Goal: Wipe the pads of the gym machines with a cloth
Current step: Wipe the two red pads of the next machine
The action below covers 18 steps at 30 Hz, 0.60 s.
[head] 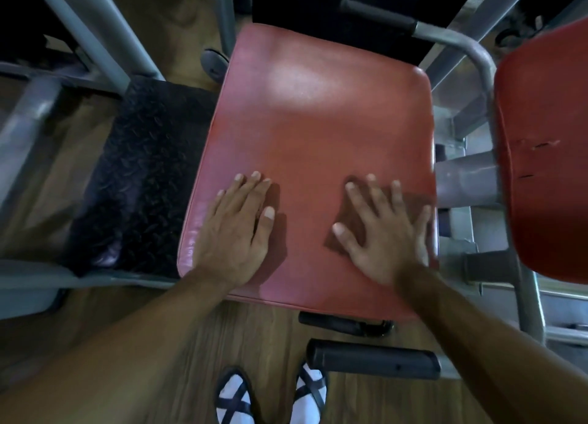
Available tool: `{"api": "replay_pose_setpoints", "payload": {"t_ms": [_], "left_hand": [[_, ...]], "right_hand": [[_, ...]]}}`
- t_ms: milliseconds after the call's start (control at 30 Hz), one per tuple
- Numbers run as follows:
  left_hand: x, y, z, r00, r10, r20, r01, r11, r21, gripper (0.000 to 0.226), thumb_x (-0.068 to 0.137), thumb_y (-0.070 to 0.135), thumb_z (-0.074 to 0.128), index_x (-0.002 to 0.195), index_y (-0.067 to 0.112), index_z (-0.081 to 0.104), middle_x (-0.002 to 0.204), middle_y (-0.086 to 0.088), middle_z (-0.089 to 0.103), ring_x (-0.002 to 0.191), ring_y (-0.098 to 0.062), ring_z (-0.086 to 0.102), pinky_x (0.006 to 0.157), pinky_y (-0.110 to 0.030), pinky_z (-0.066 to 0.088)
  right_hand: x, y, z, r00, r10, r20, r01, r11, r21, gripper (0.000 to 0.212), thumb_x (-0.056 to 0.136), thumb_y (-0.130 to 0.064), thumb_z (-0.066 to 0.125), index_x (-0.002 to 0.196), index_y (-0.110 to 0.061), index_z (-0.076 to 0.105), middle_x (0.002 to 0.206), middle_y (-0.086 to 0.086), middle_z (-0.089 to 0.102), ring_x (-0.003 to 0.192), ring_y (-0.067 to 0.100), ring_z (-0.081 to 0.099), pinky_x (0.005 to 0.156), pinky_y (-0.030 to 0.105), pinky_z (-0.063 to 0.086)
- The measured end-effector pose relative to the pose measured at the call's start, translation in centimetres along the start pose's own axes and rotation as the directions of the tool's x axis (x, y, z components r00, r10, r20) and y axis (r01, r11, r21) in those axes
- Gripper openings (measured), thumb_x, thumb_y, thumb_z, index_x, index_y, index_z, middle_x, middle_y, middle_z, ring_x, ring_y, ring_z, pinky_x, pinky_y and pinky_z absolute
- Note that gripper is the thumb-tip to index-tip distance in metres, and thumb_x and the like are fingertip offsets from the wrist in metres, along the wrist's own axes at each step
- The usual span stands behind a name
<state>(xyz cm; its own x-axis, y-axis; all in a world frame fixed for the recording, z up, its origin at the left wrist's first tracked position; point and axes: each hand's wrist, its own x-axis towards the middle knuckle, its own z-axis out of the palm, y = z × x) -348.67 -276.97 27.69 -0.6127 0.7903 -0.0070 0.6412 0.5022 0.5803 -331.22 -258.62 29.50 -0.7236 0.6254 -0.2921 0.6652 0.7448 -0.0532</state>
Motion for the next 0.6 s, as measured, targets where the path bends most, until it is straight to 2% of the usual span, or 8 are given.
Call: {"api": "replay_pose_setpoints", "payload": {"t_ms": [67,100,200,300,367,467,533,600], "left_hand": [[0.5,-0.2,-0.9,0.994,-0.084,-0.073,0.058,0.953,-0.298,0.048,0.100,0.037,0.037,0.140,0.016,0.054,0.151,-0.001,0.047,0.143,-0.016,0.037,0.120,-0.040,0.027],[0.8,-0.3,-1.5,0.987,-0.116,-0.113,0.067,0.928,-0.366,0.042,0.099,0.032,0.041,0.133,0.015,0.060,0.145,-0.001,0.053,0.138,-0.014,0.044,0.117,-0.036,0.032],[2.3,-1.0,-3.5,0.930,-0.262,-0.256,0.139,0.898,-0.417,0.035,0.097,0.028,0.045,0.121,0.016,0.067,0.133,0.001,0.062,0.124,-0.006,0.053,0.109,-0.021,0.037],[3.5,-1.8,-5.7,0.823,-0.463,-0.331,0.283,0.837,-0.468,0.039,0.096,0.031,0.043,0.126,0.019,0.064,0.130,-0.003,0.064,0.122,-0.017,0.056,0.108,-0.034,0.041],[2.7,-2.1,-6.1,0.792,-0.494,-0.358,0.328,0.839,-0.434,0.040,0.098,0.033,0.042,0.130,0.019,0.061,0.132,-0.004,0.062,0.123,-0.022,0.055,0.108,-0.038,0.040],[0.3,-1.4,-4.9,0.899,-0.305,-0.315,0.240,0.943,-0.230,0.050,0.098,0.042,0.039,0.137,0.016,0.055,0.147,-0.007,0.050,0.137,-0.022,0.044,0.115,-0.038,0.032],[-1.1,-0.6,-2.7,0.980,-0.136,-0.143,0.156,0.978,0.138,0.059,0.098,0.054,0.032,0.147,0.023,0.045,0.157,-0.009,0.036,0.147,-0.030,0.029,0.117,-0.051,0.026],[-1.3,0.4,-0.7,0.988,-0.157,0.005,0.143,0.914,0.380,0.068,0.096,0.065,0.023,0.155,0.033,0.027,0.164,-0.010,0.019,0.150,-0.039,0.011,0.116,-0.058,0.020]], "right_hand": [[-0.3,-4.1,-0.2,0.986,-0.168,0.021,0.169,0.985,-0.027,0.077,0.088,-0.083,0.010,0.153,-0.048,-0.010,0.164,-0.010,-0.019,0.152,0.031,-0.016,0.109,0.078,0.001],[-0.6,-6.4,0.0,0.968,-0.248,0.025,0.249,0.969,-0.010,0.077,0.088,-0.082,0.013,0.154,-0.047,-0.007,0.165,-0.009,-0.018,0.152,0.032,-0.017,0.108,0.078,-0.001],[-0.7,-13.0,0.7,0.910,-0.413,0.025,0.412,0.910,0.040,0.078,0.089,-0.080,0.023,0.155,-0.045,0.000,0.167,-0.007,-0.008,0.152,0.034,-0.017,0.105,0.078,-0.011],[1.1,-17.0,0.6,0.883,-0.468,-0.021,0.467,0.877,0.112,0.077,0.091,-0.075,0.030,0.155,-0.043,0.003,0.167,-0.007,-0.003,0.152,0.031,-0.017,0.106,0.076,-0.015],[2.5,-17.4,-0.2,0.888,-0.453,-0.084,0.458,0.850,0.260,0.073,0.096,-0.065,0.037,0.157,-0.039,0.008,0.168,-0.007,-0.001,0.153,0.025,-0.013,0.113,0.069,-0.012],[4.0,-13.4,-1.6,0.925,-0.304,-0.226,0.377,0.798,0.471,0.059,0.101,-0.047,0.034,0.157,-0.030,0.023,0.167,-0.007,0.011,0.154,0.014,0.000,0.123,0.047,-0.004],[4.8,-7.5,-1.4,0.955,-0.170,-0.244,0.257,0.886,0.387,0.058,0.100,-0.048,0.022,0.155,-0.031,0.028,0.166,-0.006,0.016,0.154,0.015,0.005,0.123,0.048,0.004],[5.3,-1.6,-0.9,0.982,-0.100,-0.163,0.131,0.973,0.189,0.061,0.099,-0.052,0.012,0.157,-0.033,0.021,0.167,-0.004,0.011,0.154,0.021,0.005,0.121,0.058,0.010]]}}
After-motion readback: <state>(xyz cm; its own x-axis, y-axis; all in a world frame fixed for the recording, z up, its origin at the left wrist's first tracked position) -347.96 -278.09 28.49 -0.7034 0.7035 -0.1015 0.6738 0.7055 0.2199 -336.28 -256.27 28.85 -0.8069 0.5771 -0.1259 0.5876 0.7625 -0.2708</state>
